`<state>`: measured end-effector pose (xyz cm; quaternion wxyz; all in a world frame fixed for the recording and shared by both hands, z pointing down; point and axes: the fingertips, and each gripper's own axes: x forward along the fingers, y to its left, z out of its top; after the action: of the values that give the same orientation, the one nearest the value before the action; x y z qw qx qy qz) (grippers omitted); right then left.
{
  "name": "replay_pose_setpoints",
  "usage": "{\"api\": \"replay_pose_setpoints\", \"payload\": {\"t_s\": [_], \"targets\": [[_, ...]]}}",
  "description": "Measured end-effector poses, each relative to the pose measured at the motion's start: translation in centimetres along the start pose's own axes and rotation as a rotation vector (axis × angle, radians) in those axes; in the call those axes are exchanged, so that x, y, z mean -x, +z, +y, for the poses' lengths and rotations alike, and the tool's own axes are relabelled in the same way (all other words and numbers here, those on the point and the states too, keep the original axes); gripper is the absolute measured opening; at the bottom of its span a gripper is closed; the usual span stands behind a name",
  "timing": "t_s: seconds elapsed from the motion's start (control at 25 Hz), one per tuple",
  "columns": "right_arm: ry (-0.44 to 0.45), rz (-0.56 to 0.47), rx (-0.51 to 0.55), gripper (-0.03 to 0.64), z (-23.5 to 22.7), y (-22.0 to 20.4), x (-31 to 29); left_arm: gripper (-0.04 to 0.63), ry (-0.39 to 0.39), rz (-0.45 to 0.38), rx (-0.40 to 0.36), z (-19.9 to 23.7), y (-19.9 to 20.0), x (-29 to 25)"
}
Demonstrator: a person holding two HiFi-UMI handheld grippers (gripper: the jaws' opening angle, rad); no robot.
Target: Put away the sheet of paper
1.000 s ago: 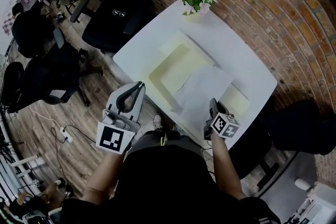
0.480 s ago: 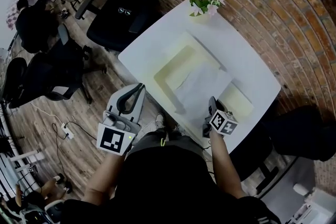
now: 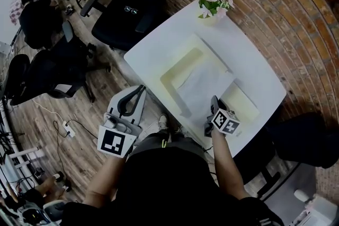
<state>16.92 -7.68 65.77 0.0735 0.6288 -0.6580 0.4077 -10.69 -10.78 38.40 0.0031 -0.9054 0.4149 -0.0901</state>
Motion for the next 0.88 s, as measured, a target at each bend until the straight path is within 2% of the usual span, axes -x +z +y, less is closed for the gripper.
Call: {"api": "replay_pose_setpoints", "payload": {"t_s": [0.88], "targets": [[0.028, 0.026, 0.006, 0.014, 2.5, 0.7, -5.1, 0.034, 0.029, 0.025, 0.003, 1.9, -1.0, 0.3]]}}
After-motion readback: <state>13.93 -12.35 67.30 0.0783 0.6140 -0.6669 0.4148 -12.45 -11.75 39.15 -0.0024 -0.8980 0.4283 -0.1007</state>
